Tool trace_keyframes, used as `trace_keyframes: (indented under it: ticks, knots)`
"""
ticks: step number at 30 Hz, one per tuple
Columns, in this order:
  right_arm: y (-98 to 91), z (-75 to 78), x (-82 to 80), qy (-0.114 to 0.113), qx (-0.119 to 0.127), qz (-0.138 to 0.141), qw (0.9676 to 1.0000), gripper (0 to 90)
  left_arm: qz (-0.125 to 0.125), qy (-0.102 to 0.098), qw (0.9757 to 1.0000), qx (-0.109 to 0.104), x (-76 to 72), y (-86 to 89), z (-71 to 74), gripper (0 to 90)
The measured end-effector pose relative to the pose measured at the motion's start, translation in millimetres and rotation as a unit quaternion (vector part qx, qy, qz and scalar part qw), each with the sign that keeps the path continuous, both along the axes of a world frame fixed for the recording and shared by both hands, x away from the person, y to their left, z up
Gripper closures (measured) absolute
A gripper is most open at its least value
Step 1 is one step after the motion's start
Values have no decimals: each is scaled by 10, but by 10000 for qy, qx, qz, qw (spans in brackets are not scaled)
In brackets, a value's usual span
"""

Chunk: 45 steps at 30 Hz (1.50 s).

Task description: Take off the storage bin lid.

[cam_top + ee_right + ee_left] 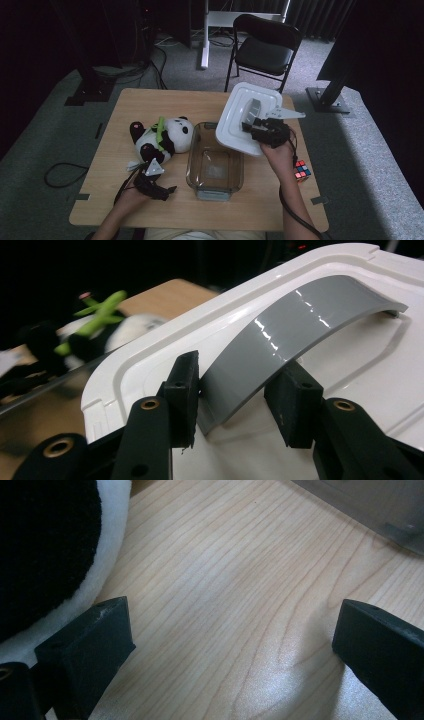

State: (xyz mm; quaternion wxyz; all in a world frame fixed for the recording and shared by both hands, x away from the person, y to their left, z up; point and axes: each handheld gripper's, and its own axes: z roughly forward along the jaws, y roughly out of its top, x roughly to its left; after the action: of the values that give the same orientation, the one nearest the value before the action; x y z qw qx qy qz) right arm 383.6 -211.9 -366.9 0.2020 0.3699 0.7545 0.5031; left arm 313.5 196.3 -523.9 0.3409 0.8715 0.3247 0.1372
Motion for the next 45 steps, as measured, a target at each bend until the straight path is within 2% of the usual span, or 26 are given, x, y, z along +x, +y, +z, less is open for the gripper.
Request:
trace_keyframes:
  ticks: [7,12,17,24,29,35,39,41,45]
  knots:
    - [-227,-28,258,52,-47,-445,9990,574,6,19,10000,-12,-2,-1,-1,33]
    - [-379,-61,416,96,-38,-783,9969,574,5,18,10000,-8,-2,-1,-1,33]
    - [-451,-115,532,128,-100,-1050,9943,574,6,18,10000,-11,-2,-1,-1,33]
    - [-418,-371,694,354,-189,-1354,9900,574,5,19,10000,-8,-2,-1,0,33]
    - [-379,-569,745,473,-103,-1500,9875,574,5,19,10000,-7,-2,-1,0,33]
    - [-323,-771,752,655,132,-1513,9862,574,6,19,10000,-10,-2,-1,-1,33]
    - [-257,-935,765,820,86,-1475,9856,574,5,18,10000,-10,-2,-1,-1,33]
    - [-249,-965,766,833,96,-1490,9853,574,7,19,10000,-12,-2,-2,-1,33]
    - [-226,-1155,799,1052,214,-1487,9830,574,-2,20,10000,-10,-1,0,-1,33]
